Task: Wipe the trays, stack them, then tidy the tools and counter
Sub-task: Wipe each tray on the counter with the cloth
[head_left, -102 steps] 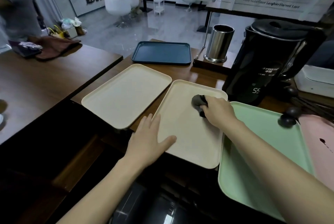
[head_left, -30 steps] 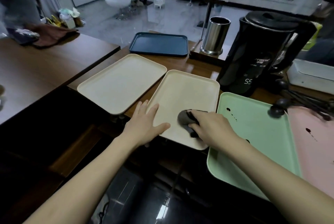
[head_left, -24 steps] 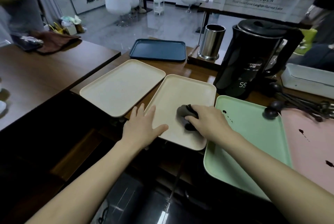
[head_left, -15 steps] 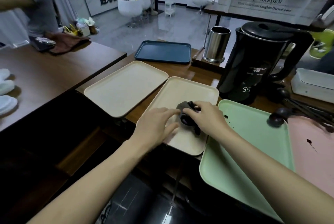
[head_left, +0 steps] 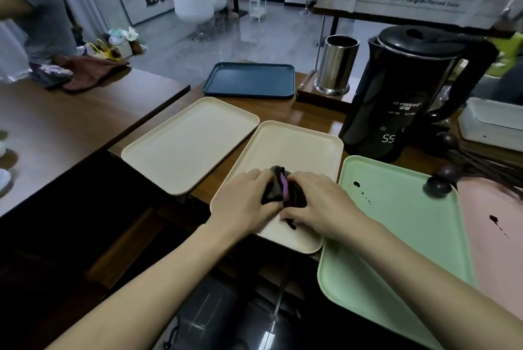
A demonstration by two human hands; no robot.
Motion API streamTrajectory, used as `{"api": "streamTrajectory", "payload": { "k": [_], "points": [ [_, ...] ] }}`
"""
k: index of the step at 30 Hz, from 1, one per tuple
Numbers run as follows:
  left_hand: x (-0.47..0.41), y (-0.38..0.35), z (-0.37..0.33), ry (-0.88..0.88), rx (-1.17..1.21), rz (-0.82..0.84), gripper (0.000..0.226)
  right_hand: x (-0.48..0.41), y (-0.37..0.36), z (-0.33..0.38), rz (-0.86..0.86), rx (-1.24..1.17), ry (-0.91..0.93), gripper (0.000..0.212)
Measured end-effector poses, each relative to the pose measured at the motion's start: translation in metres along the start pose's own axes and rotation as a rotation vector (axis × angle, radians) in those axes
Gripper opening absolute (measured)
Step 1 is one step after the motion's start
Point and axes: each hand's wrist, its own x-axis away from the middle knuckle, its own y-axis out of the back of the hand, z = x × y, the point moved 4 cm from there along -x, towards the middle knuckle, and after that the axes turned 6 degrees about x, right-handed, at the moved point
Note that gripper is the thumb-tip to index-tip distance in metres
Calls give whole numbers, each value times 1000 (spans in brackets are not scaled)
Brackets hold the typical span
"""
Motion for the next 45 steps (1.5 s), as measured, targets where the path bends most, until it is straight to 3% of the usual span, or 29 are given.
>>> {"api": "streamTrajectory", "payload": {
  "k": [3,8,13,17,21,23,26,28,32,38,45],
  "points": [
    [-9,3,7,-48,-3,-19,26,-1,-3,-2,8,-14,-6,48],
    [-42,29,32,22,193,-36,15,-14,18,-16,-19,-274,-148,38],
    [-66,42,61,85,312,-32,14,-20,19,-27,131,-378,-172,30],
    [-66,37,70,95,286,-36,20,-30,20,-26,157,-363,-137,30],
    [-65,36,76,87,262,-56,20,-37,20,-25,328,-415,-156,34],
    [-67,37,76,72,255,-72,24,-44,19,-25,281,-419,-196,34],
    [-68,36,70,-58,179,-61,31,-53,14,-20,120,-185,-215,38],
    [-69,34,66,-152,94,-57,23,-54,12,-12,87,-70,-170,28],
    [-71,38,64,-256,28,-149,10,-55,18,-8,56,-48,-127,11],
    [-89,63,55,-227,121,-292,7,-67,57,-15,-269,-70,-121,8],
    [-112,78,52,-169,225,-246,12,-80,65,-25,-127,115,-144,22]
  ]
}}
